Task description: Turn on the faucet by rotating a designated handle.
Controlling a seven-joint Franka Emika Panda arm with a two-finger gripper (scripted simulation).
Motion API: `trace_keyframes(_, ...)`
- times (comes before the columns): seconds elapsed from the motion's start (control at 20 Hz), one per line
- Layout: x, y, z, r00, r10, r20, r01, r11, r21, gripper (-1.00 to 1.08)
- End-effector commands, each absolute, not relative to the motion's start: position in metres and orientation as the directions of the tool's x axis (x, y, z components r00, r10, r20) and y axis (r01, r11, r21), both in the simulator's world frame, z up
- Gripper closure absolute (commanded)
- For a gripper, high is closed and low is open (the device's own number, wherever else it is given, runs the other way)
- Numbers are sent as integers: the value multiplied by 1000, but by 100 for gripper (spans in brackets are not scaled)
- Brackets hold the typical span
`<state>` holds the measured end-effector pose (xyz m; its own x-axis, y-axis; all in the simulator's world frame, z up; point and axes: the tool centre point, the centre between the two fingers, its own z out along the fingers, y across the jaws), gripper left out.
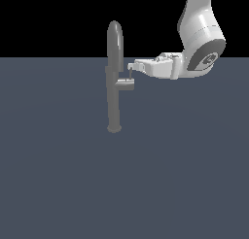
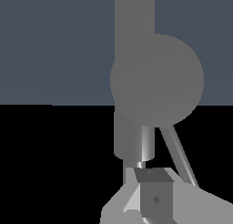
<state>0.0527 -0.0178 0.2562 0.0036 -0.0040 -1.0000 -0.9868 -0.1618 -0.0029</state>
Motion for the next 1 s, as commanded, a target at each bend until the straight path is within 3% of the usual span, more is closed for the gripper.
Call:
trace_keyframes(0.0, 42, -20, 258, -1, 0, -1000, -985, -170, 1, 108)
trace_keyframes(0.95, 8, -25, 236, 10, -2, -1000, -985, -170, -10, 108)
